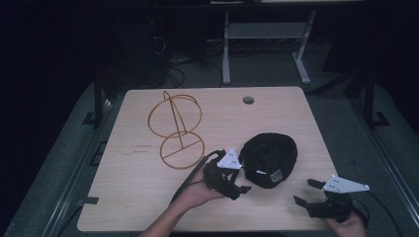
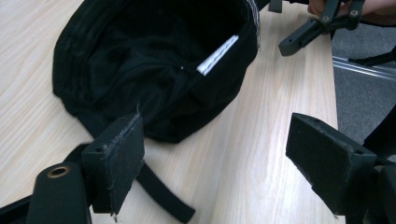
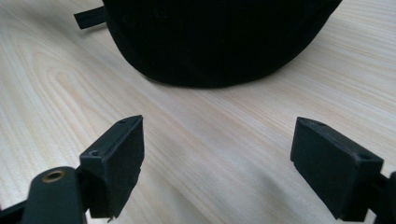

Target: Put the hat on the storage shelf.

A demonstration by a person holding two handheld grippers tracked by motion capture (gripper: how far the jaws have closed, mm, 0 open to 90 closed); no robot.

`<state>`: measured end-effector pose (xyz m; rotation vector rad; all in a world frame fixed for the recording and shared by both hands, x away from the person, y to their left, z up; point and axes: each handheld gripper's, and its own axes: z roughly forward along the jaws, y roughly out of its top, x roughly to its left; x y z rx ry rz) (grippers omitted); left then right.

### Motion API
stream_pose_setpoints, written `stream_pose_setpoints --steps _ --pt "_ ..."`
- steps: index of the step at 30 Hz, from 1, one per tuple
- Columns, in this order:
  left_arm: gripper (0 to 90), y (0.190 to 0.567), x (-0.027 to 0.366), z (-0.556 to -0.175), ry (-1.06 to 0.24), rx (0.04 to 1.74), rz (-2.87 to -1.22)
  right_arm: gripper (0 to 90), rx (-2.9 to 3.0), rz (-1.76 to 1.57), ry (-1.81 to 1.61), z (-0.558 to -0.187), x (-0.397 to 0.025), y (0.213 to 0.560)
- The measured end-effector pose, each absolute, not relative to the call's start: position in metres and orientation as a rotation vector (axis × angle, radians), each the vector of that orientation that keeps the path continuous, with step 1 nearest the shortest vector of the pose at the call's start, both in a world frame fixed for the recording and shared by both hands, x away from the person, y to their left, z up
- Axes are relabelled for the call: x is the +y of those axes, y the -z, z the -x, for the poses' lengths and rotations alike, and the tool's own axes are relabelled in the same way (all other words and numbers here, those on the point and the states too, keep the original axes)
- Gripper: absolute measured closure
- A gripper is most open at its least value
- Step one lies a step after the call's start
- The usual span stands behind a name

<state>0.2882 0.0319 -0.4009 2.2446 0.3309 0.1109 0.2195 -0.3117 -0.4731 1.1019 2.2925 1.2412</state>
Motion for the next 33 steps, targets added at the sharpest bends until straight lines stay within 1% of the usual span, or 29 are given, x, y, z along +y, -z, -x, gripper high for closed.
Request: stream_pose_setpoints --steps 13,19,28,33 --pt "26.6 0.395 -0.008 -0.299 -0.086 0.265 -2.273 17.0 2.304 -1.089 -1.240 -0.219 -0.312 0.474" --pt "29.9 0.402 -0.016 -0.305 -0.041 0.263 -2.298 17.0 2.301 -1.089 -1.244 -0.219 -0.313 0.473" --pt "33.5 0.405 -0.021 -0.309 -0.032 0.259 -2.317 17.0 2.294 -1.094 -1.236 -0.219 -0.313 0.473" --pt "38.0 0.407 -0.026 -0.309 -0.016 0.221 -2.343 15.7 2.270 -1.118 -1.256 -0.221 -0.314 0.474"
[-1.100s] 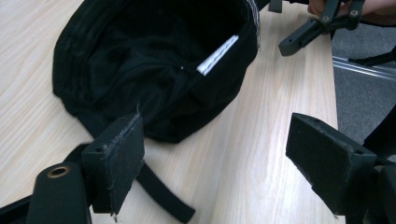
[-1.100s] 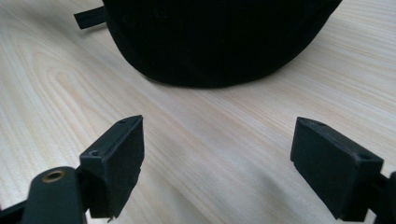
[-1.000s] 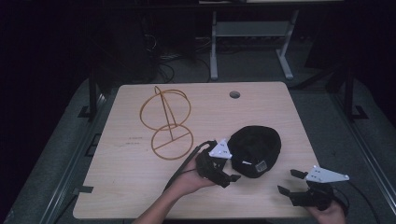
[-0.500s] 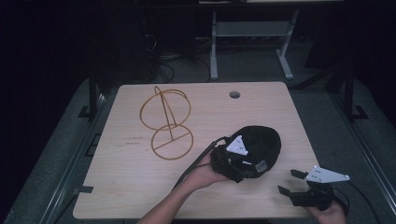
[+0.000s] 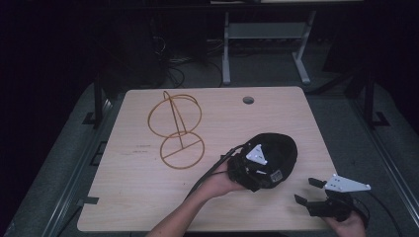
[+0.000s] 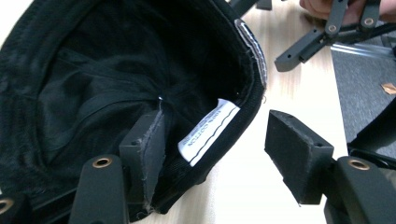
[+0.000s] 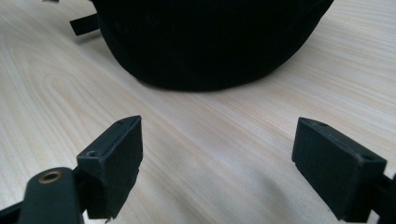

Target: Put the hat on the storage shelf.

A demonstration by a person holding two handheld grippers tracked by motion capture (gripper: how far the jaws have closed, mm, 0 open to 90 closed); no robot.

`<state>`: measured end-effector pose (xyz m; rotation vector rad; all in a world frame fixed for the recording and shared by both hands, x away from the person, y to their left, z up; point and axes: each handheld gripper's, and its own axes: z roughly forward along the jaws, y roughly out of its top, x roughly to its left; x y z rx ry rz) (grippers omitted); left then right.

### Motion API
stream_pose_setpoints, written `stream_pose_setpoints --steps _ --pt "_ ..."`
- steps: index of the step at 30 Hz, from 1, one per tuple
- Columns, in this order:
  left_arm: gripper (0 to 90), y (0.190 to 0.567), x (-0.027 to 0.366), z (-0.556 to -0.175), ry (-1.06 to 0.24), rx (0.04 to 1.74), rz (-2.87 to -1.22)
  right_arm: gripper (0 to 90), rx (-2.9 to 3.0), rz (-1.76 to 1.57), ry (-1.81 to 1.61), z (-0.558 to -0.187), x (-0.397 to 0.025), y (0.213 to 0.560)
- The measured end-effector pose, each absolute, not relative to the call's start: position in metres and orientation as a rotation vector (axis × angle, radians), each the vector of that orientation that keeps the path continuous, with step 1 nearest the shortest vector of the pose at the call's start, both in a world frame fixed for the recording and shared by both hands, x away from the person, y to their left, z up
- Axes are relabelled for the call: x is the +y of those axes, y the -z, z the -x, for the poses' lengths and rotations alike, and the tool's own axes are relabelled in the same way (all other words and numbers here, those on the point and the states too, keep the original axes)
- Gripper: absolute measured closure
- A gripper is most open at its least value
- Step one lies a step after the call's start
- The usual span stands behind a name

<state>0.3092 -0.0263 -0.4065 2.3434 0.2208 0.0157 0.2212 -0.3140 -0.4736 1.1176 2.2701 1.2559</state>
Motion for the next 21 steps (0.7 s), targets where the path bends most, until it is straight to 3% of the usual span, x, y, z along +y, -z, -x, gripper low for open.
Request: stream_pose_setpoints --steps 7,16,21 --pt "39.6 0.4121 -0.0332 -0.3144 0.021 0.219 -2.371 14.4 2.258 -1.109 -1.256 -0.2213 -0.3131 0.4736" --pt "64.6 0.4094 -0.0315 -0.3130 0.014 0.140 -2.362 14.1 2.272 -1.109 -1.264 -0.2221 -0.3125 0.4749" --pt "71.6 0.4070 -0.0299 -0.3127 0.038 0.106 -2.348 14.1 2.269 -1.106 -1.268 -0.2212 -0.3109 0.4745"
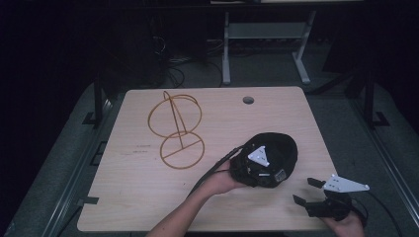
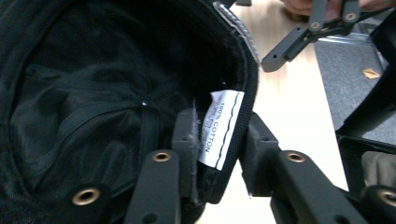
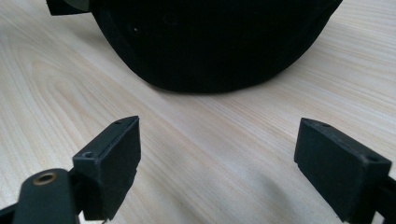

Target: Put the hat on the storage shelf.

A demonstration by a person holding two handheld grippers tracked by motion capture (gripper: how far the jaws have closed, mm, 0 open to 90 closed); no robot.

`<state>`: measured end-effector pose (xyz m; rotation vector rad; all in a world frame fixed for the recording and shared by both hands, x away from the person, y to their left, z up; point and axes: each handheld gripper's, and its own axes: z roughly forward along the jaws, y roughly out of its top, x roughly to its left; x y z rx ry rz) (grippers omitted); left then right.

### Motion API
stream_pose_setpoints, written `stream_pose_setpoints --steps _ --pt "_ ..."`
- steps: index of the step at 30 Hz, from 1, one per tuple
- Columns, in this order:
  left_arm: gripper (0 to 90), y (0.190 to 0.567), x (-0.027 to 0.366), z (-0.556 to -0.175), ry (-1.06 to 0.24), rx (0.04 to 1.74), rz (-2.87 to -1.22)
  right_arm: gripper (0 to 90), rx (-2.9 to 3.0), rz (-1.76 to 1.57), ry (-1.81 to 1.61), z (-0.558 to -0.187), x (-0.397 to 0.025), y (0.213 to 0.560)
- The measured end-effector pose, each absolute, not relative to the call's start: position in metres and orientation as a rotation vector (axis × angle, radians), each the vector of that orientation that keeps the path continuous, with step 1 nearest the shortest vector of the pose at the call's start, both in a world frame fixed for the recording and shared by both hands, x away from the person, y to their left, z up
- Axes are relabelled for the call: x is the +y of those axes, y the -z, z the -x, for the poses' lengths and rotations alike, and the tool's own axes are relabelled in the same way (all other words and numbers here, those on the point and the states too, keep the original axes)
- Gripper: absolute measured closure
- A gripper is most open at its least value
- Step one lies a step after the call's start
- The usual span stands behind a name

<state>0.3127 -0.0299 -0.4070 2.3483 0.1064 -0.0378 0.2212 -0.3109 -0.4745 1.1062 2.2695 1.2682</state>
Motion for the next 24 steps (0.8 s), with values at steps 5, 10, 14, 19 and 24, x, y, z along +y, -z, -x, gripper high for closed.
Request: stream_pose_setpoints --steps 5,10,14,19,24 --pt "77.4 0.403 -0.027 -0.311 0.052 0.093 -2.334 14.1 2.273 -1.098 -1.278 -0.221 -0.308 0.474" --pt "79.1 0.393 -0.027 -0.312 0.048 0.093 -2.310 14.2 2.254 -1.085 -1.308 -0.220 -0.306 0.473" --pt "79.5 0.381 -0.028 -0.313 0.036 0.103 -2.291 14.2 2.222 -1.079 -1.355 -0.220 -0.306 0.469" --pt "79.8 0.360 -0.028 -0.318 0.068 0.125 -2.257 14.7 2.187 -1.046 -1.424 -0.218 -0.303 0.460" --pt "79.9 0.343 -0.026 -0.323 0.065 0.145 -2.239 14.9 2.189 -1.009 -1.459 -0.221 -0.294 0.448"
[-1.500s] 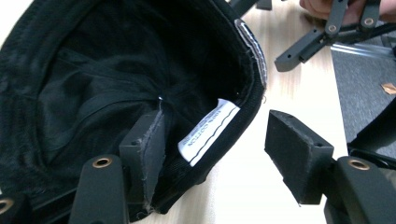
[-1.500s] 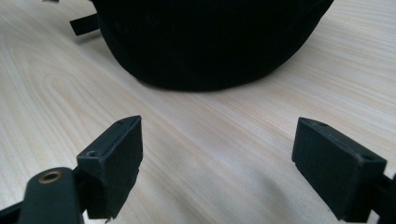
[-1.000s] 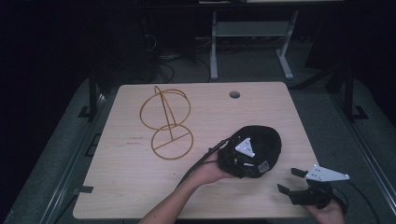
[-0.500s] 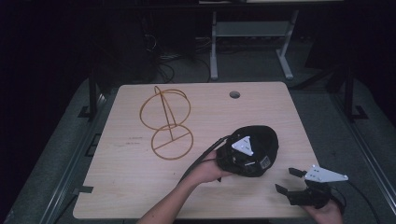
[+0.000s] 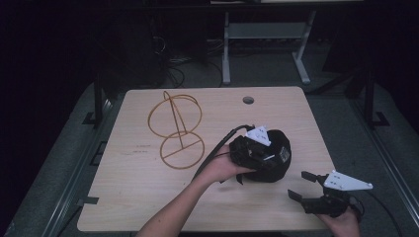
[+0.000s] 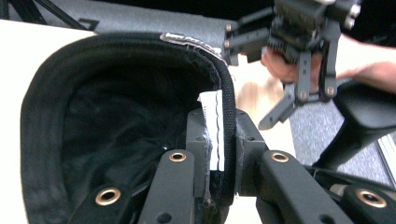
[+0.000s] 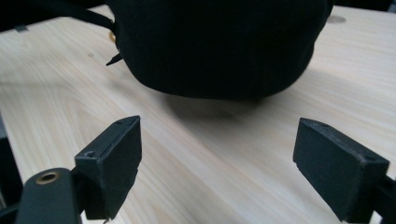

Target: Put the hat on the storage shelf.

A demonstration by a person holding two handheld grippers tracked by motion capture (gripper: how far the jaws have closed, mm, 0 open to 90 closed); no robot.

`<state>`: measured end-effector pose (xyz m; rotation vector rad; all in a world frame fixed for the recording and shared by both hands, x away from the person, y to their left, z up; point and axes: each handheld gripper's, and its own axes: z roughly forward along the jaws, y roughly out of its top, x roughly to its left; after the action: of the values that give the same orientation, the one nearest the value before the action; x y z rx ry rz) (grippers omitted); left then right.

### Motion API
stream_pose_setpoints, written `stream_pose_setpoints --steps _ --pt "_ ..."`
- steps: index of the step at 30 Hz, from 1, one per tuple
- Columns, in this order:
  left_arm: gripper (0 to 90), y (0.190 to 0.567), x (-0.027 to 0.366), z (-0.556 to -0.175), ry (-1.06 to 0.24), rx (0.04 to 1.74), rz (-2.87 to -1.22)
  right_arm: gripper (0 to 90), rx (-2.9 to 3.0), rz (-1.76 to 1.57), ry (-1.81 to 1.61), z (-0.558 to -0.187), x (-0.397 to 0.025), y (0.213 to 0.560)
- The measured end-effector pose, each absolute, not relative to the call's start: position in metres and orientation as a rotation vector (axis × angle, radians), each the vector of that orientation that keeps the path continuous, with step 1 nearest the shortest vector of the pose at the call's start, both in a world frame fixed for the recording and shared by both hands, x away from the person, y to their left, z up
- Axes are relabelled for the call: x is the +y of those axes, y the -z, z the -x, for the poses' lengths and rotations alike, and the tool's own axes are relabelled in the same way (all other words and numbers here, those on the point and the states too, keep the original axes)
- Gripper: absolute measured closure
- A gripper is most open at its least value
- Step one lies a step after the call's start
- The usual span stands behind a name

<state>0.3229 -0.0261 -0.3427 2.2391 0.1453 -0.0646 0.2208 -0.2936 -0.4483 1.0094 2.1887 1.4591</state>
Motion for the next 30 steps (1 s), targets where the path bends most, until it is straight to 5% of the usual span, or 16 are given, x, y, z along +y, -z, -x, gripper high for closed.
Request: stream_pose_setpoints --steps 17,30 --pt "80.2 0.300 -0.026 -0.319 0.096 0.094 -2.162 24.3 2.101 -0.899 -1.551 -0.236 -0.271 0.407" --pt "80.3 0.286 -0.038 -0.305 0.144 -0.023 -2.177 62.2 2.055 -0.814 -1.615 -0.232 -0.267 0.408"
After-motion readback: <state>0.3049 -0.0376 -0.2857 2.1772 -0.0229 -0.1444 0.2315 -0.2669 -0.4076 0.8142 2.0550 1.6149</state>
